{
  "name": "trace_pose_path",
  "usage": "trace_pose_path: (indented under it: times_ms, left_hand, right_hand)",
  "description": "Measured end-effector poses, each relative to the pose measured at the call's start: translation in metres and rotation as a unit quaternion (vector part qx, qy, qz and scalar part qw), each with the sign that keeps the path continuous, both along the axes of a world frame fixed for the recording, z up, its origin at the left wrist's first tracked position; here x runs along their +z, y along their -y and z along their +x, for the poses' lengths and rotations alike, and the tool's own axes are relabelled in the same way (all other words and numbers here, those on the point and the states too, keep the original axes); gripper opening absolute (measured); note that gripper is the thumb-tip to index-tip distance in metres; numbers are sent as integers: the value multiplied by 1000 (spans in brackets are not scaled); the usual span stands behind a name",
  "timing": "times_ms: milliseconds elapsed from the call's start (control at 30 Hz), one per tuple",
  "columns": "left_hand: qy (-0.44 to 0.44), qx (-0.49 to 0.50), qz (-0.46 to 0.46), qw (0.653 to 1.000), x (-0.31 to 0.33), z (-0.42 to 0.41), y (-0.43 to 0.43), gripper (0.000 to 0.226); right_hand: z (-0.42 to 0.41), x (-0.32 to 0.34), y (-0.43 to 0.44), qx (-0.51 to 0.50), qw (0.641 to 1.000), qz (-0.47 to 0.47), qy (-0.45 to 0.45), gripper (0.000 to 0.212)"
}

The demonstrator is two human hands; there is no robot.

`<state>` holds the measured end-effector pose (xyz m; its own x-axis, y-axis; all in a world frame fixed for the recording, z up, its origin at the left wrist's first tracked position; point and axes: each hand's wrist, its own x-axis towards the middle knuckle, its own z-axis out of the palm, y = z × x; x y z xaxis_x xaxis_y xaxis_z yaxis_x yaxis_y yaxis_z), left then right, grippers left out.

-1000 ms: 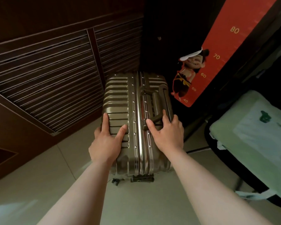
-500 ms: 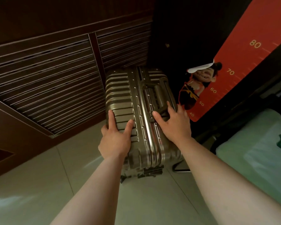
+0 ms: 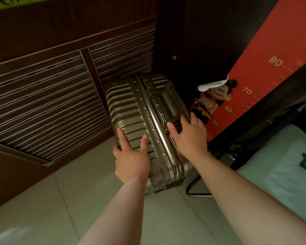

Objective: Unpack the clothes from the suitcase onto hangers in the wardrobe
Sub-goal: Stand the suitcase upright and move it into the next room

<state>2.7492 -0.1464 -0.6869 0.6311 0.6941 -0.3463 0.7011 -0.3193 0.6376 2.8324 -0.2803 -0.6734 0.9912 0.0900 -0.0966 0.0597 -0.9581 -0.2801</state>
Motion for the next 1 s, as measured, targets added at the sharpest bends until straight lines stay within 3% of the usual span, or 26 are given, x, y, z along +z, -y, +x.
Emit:
trace_pose_path:
  times_ms: [133, 1000]
  left_hand:
    - [8, 25, -23, 999, 0, 5, 5, 88]
    - [13, 154, -65, 986, -7, 74, 94, 80]
  right_hand:
    - [-26, -7, -10, 15, 999, 33, 20, 69]
    - [78, -11, 58, 158, 987, -16, 25, 66]
